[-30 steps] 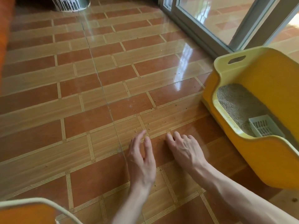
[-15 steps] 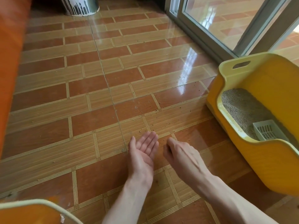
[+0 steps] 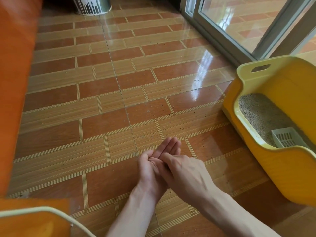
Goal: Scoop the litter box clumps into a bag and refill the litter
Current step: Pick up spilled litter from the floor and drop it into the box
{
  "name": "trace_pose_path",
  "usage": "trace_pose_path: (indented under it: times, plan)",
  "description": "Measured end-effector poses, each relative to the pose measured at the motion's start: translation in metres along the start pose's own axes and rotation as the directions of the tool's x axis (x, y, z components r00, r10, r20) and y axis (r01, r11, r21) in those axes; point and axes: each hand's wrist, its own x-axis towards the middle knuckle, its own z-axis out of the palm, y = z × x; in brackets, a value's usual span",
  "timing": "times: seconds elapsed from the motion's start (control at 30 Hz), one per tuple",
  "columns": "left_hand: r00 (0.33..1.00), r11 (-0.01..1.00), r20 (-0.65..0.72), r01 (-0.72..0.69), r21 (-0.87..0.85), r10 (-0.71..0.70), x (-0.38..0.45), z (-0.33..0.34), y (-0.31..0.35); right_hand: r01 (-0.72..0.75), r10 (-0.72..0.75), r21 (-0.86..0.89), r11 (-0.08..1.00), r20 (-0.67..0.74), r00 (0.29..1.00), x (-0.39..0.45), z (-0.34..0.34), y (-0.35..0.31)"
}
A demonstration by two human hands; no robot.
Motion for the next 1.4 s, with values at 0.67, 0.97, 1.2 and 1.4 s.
trace_pose_path:
  times: [0.67,0.97,1.2,1.4]
  plan:
    - [0.991,0.991,-0.013,-0.135,0.019,0.135,-0.020,-0.025,0.037,0.000,-0.025,-0.395,0.919,-0.058,0.998,0.068,0.051,0.091]
    - [0.987,0.988,-0.045,-0.154,0.020,0.155,-0.024,-0.029,0.040,0.111,-0.116,-0.419,0.901,0.013,0.993,0.056,0.057,0.085]
    - [0.983,0.985,-0.067,-0.170,0.023,0.171,-0.024,-0.033,0.040,0.041,0.017,-0.464,0.885,0.120,0.993,0.046,0.048,0.069]
    - [0.979,0.981,-0.070,-0.189,0.032,0.191,-0.026,-0.032,0.037,-0.076,0.129,-0.284,0.956,0.172,0.977,0.040,0.044,0.055]
